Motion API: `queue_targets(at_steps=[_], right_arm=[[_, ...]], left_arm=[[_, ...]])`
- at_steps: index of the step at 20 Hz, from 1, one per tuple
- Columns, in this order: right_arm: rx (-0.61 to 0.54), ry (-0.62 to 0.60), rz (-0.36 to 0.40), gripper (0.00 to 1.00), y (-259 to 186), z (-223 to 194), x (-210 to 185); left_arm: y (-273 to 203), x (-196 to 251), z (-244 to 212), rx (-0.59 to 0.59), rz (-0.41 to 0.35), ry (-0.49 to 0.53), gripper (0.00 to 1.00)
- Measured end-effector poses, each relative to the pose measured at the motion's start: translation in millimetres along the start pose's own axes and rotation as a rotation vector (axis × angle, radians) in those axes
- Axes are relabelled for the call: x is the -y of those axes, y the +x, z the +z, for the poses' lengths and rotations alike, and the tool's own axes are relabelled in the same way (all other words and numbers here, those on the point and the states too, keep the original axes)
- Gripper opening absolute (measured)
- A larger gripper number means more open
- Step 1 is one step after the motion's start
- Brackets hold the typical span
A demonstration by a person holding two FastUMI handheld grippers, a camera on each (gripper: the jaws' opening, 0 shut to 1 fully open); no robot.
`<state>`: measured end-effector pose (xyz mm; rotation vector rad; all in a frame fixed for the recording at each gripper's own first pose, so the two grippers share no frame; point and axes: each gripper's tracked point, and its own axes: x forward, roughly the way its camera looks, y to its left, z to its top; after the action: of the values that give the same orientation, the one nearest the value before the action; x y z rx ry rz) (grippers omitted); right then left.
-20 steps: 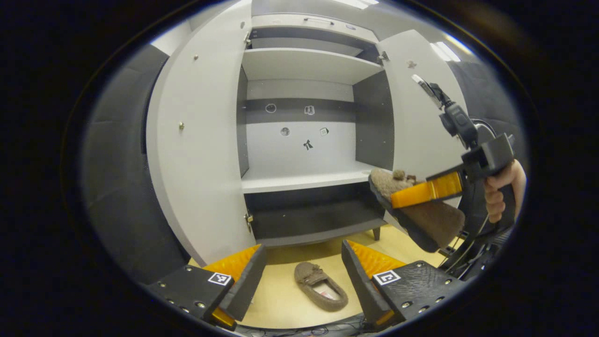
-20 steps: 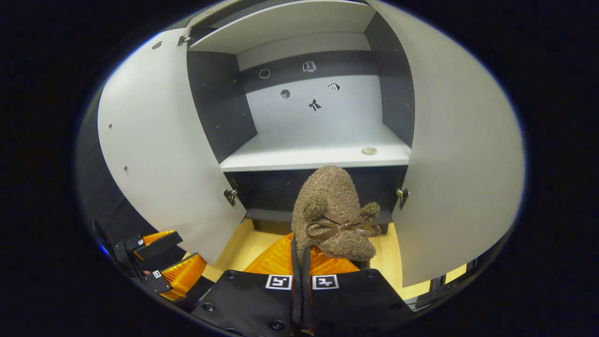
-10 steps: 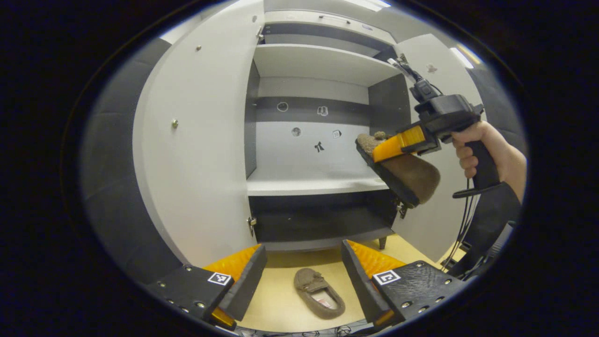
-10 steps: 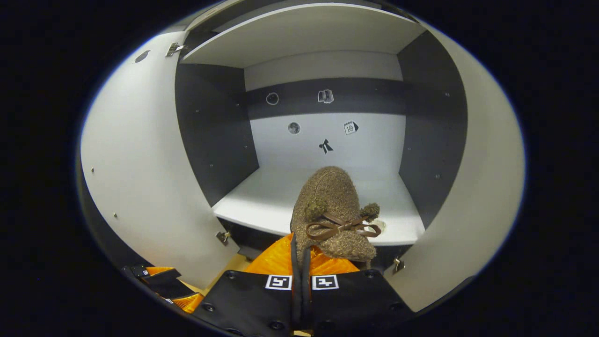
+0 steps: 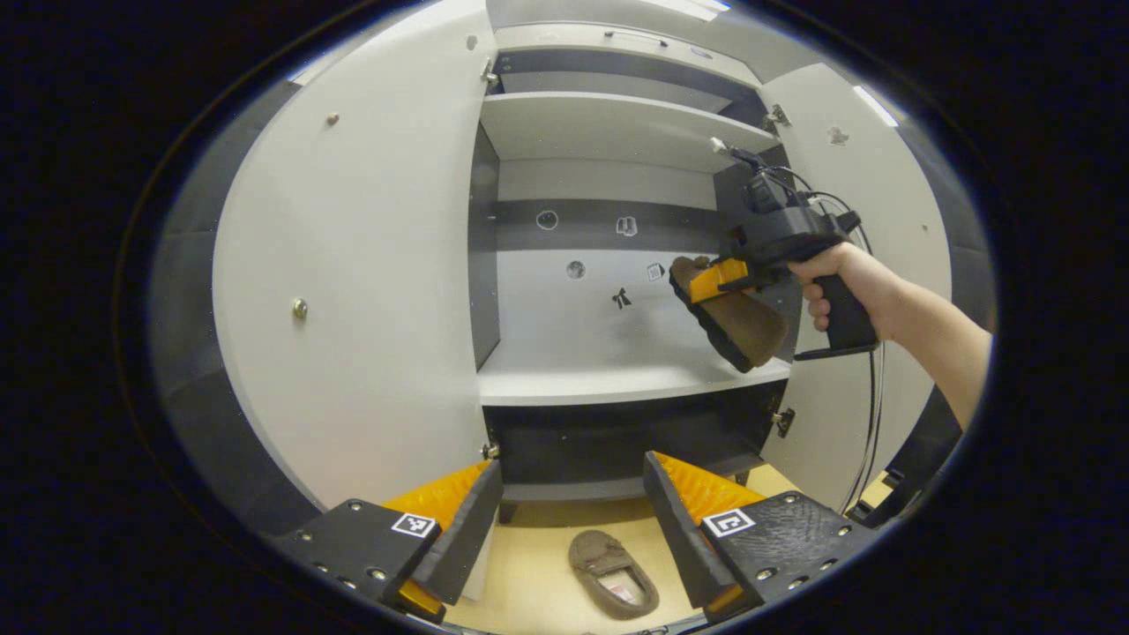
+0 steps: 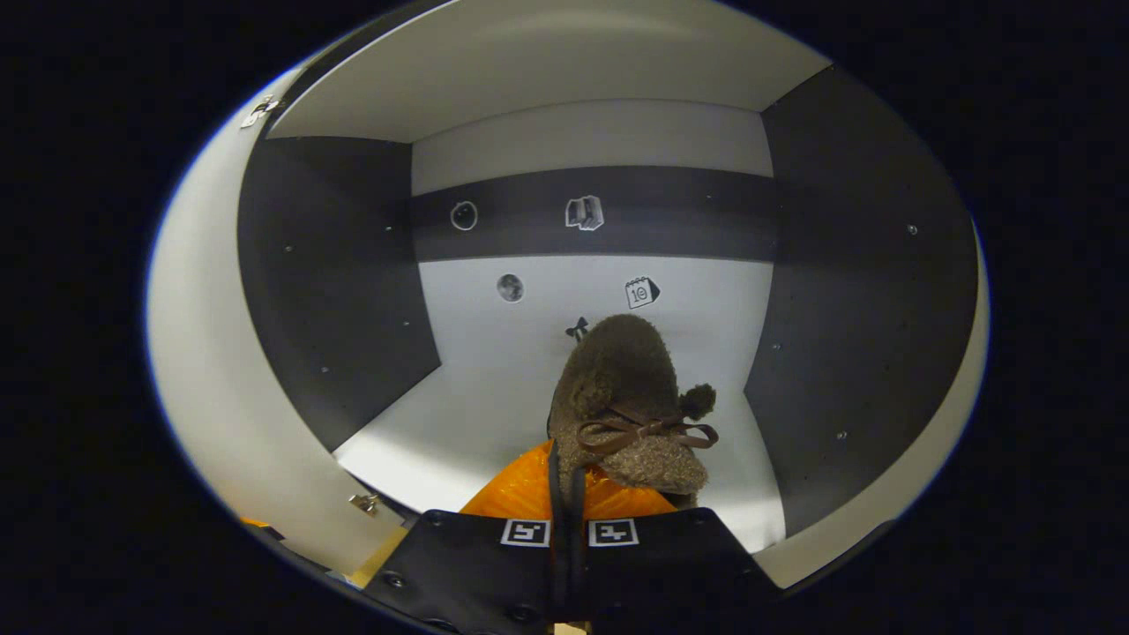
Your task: Grab one shoe with the right hand and put it into the shoe cabinet, grab the other shoe with the left hand and put it into the shoe cabinet; then close the right door with the right hand and the left door with the left hand.
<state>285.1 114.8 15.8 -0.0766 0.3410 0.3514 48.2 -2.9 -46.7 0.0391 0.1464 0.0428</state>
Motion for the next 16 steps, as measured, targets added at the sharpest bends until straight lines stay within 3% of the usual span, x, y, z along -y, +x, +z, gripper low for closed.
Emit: queue_targets(at_steps=[1, 2, 3, 4, 5, 6, 7, 8, 12, 14, 15, 16], right_arm=[[-0.001, -0.008, -0.015, 0.01, 9, 2, 8], [0.000, -0.016, -0.028, 0.01, 18, 5, 15], [-0.002, -0.023, -0.040, 0.01, 25, 6, 21], [0.000, -0.031, -0.050, 0.01, 35, 8, 27], [-0.004, -0.037, -0.059, 0.01, 44, 8, 33], [-0.009, -0.042, -0.067, 0.01, 52, 5, 37], [-0.019, -0.046, -0.073, 0.01, 58, 3, 40], [-0.030, -0.050, -0.076, 0.01, 65, -2, 43], [-0.039, -0.037, -0.067, 0.02, 81, -10, 38], [-0.038, -0.038, -0.063, 0.03, 84, -11, 34], [-0.036, -0.039, -0.056, 0.06, 85, -11, 31], [-0.039, -0.040, -0.051, 0.06, 87, -12, 29]], left_arm=[[3, 2, 4, 0.001, 0.004, -0.006, 0.98], [4, 4, 7, 0.004, 0.007, -0.016, 0.93], [7, 7, 10, 0.006, 0.010, -0.024, 0.98], [9, 9, 13, 0.009, 0.013, -0.028, 0.93], [11, 11, 17, 0.011, 0.016, -0.027, 0.98], [11, 13, 19, 0.015, 0.020, -0.021, 0.88], [10, 14, 22, 0.020, 0.025, -0.013, 0.98], [9, 14, 23, 0.023, 0.030, -0.004, 0.98], [5, 10, 27, 0.019, 0.074, 0.026, 0.88], [4, 7, 24, 0.012, 0.089, 0.019, 0.88], [3, 6, 23, 0.008, 0.096, 0.016, 0.98], [3, 4, 22, 0.005, 0.105, 0.014, 0.93]])
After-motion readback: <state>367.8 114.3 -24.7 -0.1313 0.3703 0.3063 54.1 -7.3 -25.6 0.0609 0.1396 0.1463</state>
